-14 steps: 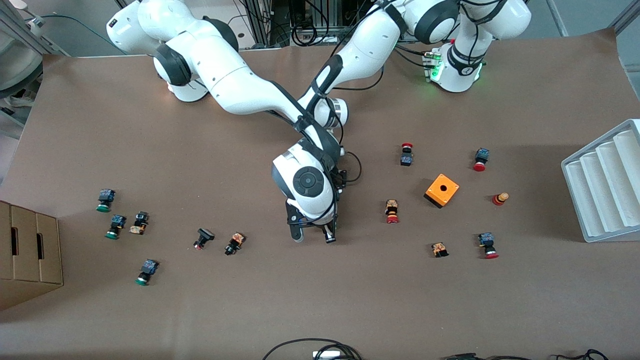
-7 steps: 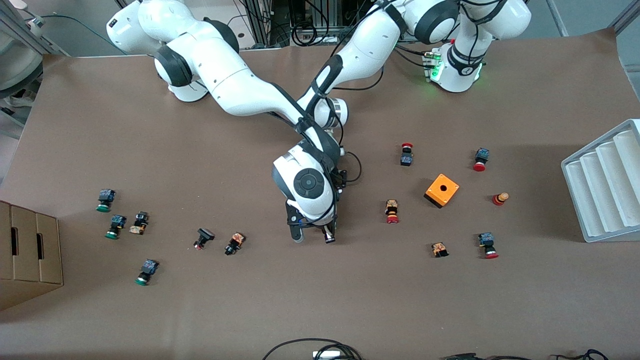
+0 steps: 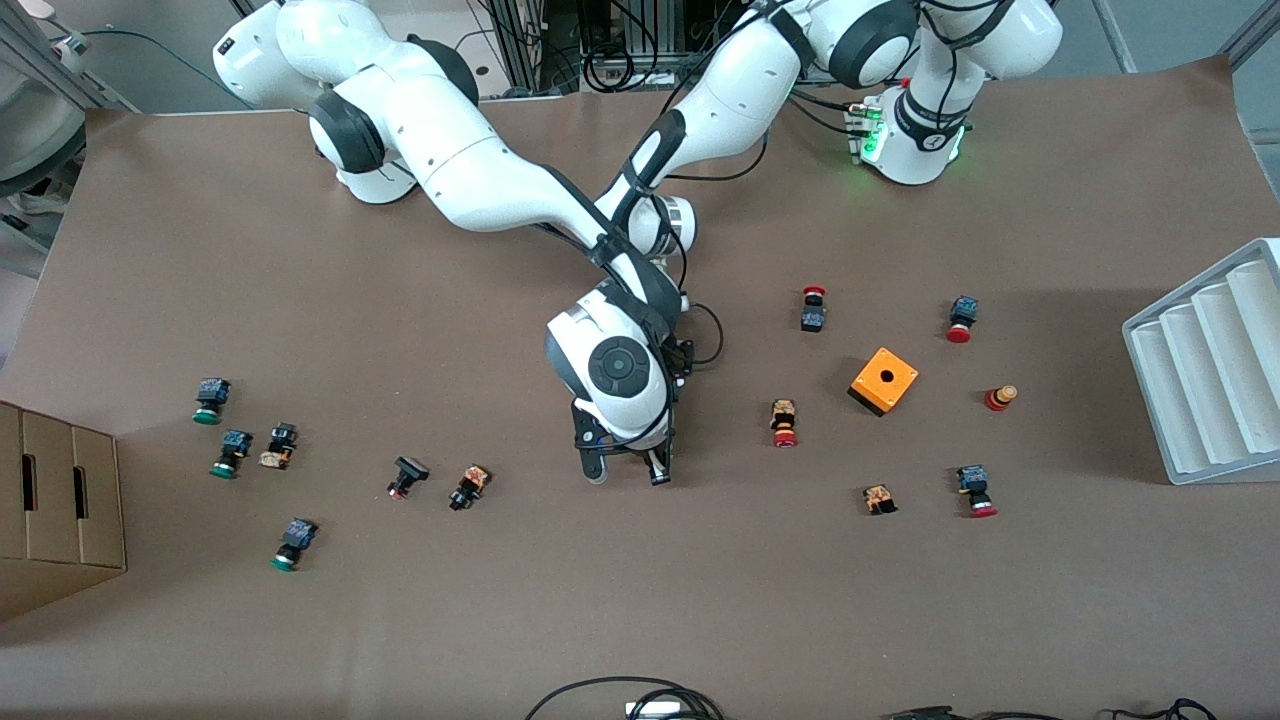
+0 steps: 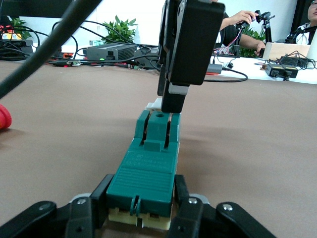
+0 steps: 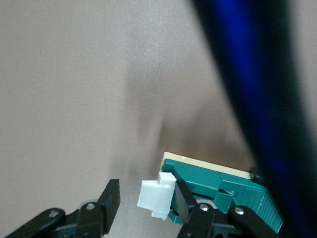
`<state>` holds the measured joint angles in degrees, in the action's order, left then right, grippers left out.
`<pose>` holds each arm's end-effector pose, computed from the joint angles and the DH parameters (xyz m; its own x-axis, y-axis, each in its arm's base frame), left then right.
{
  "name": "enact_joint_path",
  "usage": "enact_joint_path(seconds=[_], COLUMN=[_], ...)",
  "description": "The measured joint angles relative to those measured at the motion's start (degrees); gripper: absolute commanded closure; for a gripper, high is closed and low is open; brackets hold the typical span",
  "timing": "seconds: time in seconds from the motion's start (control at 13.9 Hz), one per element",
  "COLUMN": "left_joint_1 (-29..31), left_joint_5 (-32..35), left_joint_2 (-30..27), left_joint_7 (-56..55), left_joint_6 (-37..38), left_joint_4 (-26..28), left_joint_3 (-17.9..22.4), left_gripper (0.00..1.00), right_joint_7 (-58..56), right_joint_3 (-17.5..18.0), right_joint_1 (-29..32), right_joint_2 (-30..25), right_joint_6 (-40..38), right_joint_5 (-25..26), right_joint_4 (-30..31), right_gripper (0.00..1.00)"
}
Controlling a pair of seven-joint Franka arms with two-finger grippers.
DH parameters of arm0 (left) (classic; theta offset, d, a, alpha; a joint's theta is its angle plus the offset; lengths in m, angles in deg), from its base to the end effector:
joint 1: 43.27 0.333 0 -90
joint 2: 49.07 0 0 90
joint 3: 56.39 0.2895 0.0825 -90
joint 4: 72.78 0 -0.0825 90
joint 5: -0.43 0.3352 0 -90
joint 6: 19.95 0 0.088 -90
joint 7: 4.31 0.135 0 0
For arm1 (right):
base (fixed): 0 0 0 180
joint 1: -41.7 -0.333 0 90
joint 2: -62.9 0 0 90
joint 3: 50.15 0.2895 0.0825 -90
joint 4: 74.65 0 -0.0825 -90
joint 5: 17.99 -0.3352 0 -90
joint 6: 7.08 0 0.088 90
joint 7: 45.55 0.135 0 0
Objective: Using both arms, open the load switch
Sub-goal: 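Close the right gripper on the white handle while the left gripper holds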
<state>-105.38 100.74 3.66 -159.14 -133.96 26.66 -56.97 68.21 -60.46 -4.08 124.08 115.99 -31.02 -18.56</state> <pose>0.3458 -0.4815 0.0717 0.2802 0.0983 0.9549 0.1411 -0.9882 0.0604 0.5585 0.4734 0.2005 0.1938 -0.9771 -0.0877 -0.9787 -0.1865 -0.0854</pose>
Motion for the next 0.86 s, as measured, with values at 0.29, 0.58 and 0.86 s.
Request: enact_joint_path(seconds=[0.29, 0.58, 0.86], left_joint_1=[0.00, 0.00, 0.00], left_joint_5=[0.00, 0.00, 0.00], left_joint_2=[0.00, 0.00, 0.00], left_joint_7=[0.00, 0.02, 0.02], left_joint_6=[0.00, 0.00, 0.00], left_joint_4=[0.00, 0.00, 0.00], left_joint_3=[0.00, 0.00, 0.00], left_gripper=[0.47, 0.47, 0.47], right_joint_7=[1.18, 2.32, 2.97], right_joint_3=[0.04, 0.06, 0.30], right_joint_1=[-0.06, -0.09, -0.12], right_joint_2=[0.21, 0.51, 0.53], right_joint_6=[-0.01, 0.02, -0.01], right_joint_5=[0.00, 0.00, 0.00], right_joint_4=[0.00, 0.00, 0.00], right_gripper=[0.46, 0.51, 0.61])
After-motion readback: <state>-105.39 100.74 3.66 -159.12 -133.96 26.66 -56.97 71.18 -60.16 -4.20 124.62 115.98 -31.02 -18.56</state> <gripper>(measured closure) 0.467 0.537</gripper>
